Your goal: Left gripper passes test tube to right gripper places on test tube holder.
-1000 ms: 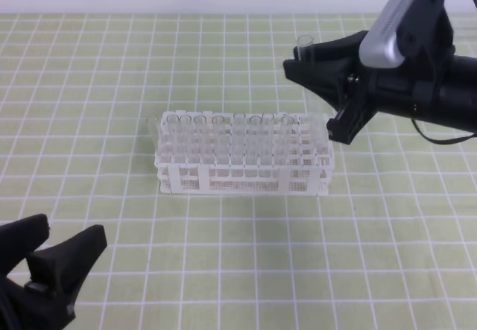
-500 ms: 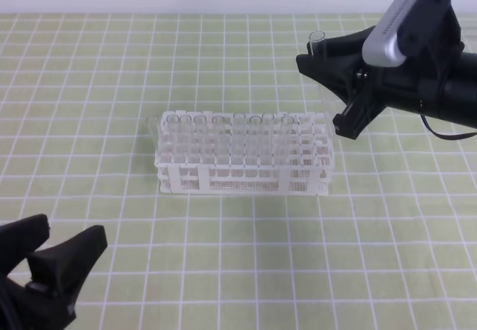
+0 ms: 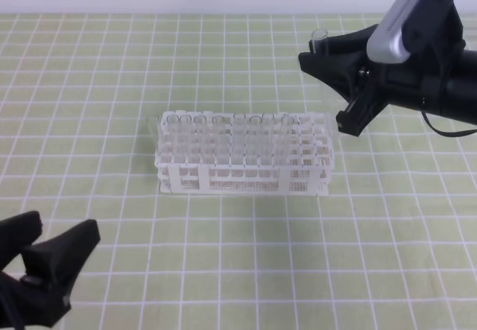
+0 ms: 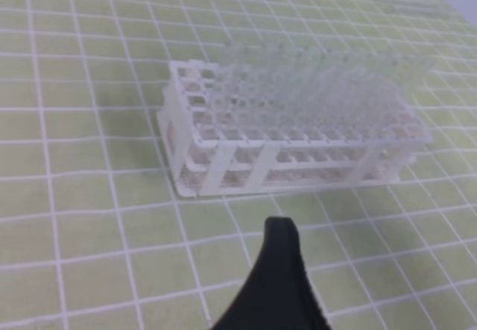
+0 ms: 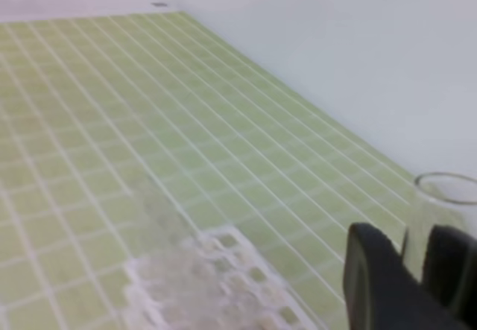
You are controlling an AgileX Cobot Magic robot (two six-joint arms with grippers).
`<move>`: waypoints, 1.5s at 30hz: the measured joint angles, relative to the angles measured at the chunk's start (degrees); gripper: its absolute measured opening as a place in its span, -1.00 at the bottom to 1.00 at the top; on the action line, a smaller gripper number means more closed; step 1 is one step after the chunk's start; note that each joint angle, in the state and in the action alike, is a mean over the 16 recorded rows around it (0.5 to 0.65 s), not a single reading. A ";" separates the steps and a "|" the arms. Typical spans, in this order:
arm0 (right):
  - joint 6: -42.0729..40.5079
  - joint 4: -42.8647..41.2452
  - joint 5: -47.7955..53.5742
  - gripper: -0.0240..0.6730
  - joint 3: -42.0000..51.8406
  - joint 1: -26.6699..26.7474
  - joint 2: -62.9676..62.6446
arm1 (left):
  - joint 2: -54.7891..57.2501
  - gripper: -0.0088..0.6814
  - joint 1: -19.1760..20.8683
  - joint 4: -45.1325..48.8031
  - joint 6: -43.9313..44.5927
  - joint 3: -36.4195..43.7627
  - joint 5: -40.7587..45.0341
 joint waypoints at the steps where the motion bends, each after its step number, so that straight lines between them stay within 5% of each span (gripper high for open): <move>1: -0.01 0.00 0.40 -0.66 0.00 0.01 0.00 | 0.00 0.54 0.45 0.00 0.00 0.00 0.00; 14: -1.07 -0.08 3.40 -0.66 0.00 0.03 0.07 | 0.07 0.54 15.01 0.06 -0.27 0.11 -1.12; 22: -1.31 -0.10 1.56 -0.66 0.00 0.03 0.08 | -3.00 0.54 30.87 0.65 2.22 1.28 -11.03; 33: -1.27 -0.10 2.19 -0.66 0.00 0.03 0.08 | -18.42 0.54 53.22 3.97 7.60 10.58 -34.86; 45: -1.31 -0.10 3.75 -0.66 0.00 0.03 0.08 | -31.79 0.54 62.49 8.64 7.57 23.47 -45.38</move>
